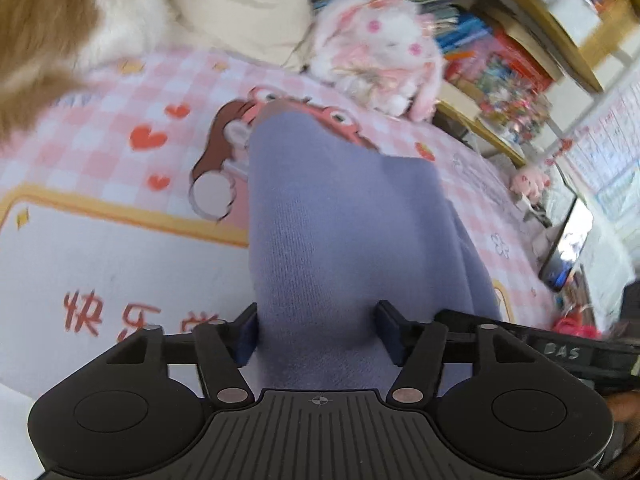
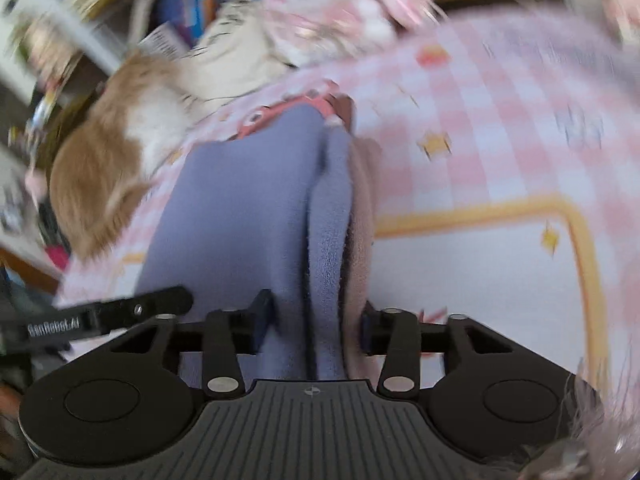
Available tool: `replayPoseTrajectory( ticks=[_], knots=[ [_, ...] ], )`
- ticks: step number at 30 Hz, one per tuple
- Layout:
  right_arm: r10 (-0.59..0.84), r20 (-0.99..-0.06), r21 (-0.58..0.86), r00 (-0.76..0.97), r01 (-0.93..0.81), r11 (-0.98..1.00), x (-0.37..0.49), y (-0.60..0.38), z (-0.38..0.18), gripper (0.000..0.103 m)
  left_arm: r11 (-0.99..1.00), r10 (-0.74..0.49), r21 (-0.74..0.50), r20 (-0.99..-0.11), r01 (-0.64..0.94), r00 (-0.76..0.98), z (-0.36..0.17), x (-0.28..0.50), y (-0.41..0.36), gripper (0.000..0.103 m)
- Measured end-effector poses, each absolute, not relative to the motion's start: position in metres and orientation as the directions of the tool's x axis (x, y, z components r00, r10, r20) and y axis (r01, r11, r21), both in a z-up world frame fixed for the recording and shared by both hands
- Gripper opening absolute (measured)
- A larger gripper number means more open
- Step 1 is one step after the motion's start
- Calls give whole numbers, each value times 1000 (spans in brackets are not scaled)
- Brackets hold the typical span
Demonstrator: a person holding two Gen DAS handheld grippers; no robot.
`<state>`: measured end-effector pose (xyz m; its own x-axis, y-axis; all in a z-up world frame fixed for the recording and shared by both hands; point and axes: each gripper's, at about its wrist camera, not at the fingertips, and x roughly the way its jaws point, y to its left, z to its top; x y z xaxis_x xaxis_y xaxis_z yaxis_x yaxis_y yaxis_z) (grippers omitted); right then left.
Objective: Fold clothes
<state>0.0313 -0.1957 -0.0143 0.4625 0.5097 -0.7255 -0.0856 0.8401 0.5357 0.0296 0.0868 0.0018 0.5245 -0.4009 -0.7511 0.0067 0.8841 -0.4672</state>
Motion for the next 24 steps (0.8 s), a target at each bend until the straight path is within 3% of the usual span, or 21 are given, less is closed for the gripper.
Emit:
replayPoseTrajectory(
  ticks=[2, 4, 10, 13, 17, 19, 24],
  knots=[
    [526, -716, 572, 459, -45, 819, 32, -202, -18, 49, 866, -420, -499, -754, -24, 504, -4, 33, 93, 76],
    [525, -713, 577, 464, -36, 816, 30, -202, -18, 49, 845, -443, -533, -747, -48, 496, -10, 35, 98, 81],
    [506, -722, 557, 472, -37, 829, 31, -193, -16, 49, 869, -432, -494, -748, 12, 504, -11, 36, 85, 80],
    [494, -723, 548, 483, -33, 836, 30, -192, -16, 48, 865, -440, -502, -739, 20, 511, -11, 35, 81, 68],
    [486, -724, 532, 490, -52, 845, 29, -187, -16, 38, 876, -426, -481, -733, 38, 531, -10, 32, 78, 61],
    [483, -712, 525, 510, -72, 848, 26, -185, -12, 29, 886, -414, -461, -729, 57, 545, -7, 30, 75, 57],
    [458, -663, 449, 592, -176, 876, 11, -174, 6, 27, 917, -378, -372, -688, 145, 620, 12, 16, 65, 53]
  ],
)
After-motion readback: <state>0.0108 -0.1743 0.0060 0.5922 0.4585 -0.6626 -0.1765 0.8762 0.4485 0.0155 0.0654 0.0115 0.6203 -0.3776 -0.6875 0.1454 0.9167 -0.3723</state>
